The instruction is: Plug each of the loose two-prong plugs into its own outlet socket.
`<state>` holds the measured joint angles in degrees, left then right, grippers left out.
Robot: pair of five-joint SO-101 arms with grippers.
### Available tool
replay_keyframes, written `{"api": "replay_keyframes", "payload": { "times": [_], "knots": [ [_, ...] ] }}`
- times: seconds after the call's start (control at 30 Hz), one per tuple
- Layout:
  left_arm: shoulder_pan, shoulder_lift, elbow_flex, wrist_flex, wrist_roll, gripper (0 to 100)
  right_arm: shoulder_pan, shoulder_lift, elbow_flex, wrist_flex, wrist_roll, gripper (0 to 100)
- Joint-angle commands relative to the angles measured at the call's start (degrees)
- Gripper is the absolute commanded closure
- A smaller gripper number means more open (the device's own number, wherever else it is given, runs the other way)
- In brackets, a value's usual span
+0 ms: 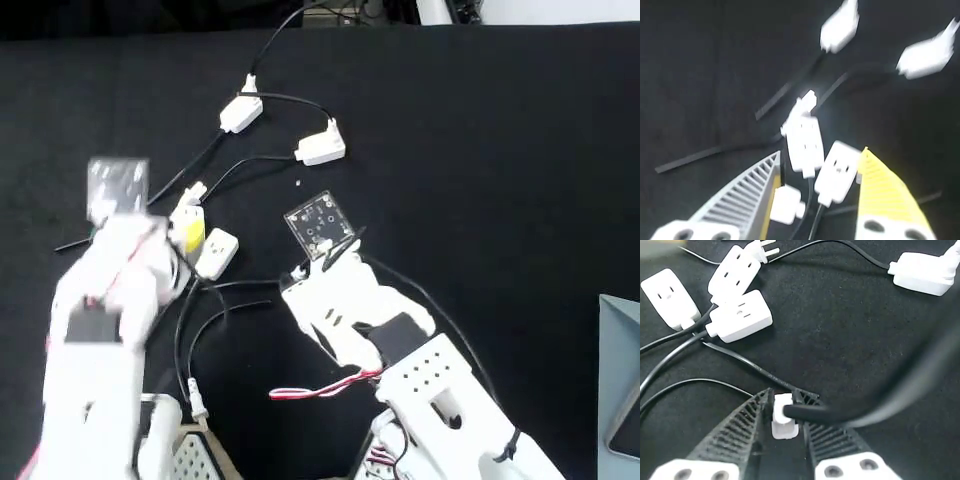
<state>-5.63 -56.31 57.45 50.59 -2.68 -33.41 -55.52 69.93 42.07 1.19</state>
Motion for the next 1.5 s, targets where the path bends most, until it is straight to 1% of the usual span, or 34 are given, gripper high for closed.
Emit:
{"api": "replay_keyframes", "payload": {
  "times": [0.0,0.13,0.27,0.43,0.6,0.77,1.1,1.17,1.27,1.47],
  "knots": [
    [-0.2,16.5,-11.9,-1.1,-0.8,75,1.0,0.3,-0.3,-1.2,-0.4,98.7],
    [-0.5,31.6,-20.6,-0.7,-0.9,75,1.0,0.3,-0.2,-1.1,-0.5,98.7],
    [-0.4,43.6,-27.2,-0.7,-0.7,75,1.0,0.3,0.4,-1.1,-0.4,98.7],
    [-0.6,54.0,-34.2,-0.7,-0.6,75,1.0,0.3,0.7,-1.1,-0.4,98.7],
    [-1.5,60.4,-38.0,-0.7,-0.9,75,1.0,0.3,0.7,-1.1,-0.5,98.7],
    [-1.5,63.4,-38.2,-0.7,-1.0,76,1.0,0.3,0.7,-1.1,-0.5,98.6],
    [-1.0,63.5,-39.3,-0.8,-1.1,95,1.0,0.3,1.4,-1.1,-0.4,98.6],
    [-1.0,63.6,-40.0,-0.7,-1.1,97,1.0,0.3,1.5,-1.1,-0.4,98.6],
    [-1.3,63.4,-40.7,1.1,-1.1,94,1.0,0.3,1.5,-1.1,-0.4,98.6],
    [-1.2,63.6,-47.8,13.5,-1.0,84,1.0,0.3,1.5,-1.1,-0.4,98.6]
  ]
}}
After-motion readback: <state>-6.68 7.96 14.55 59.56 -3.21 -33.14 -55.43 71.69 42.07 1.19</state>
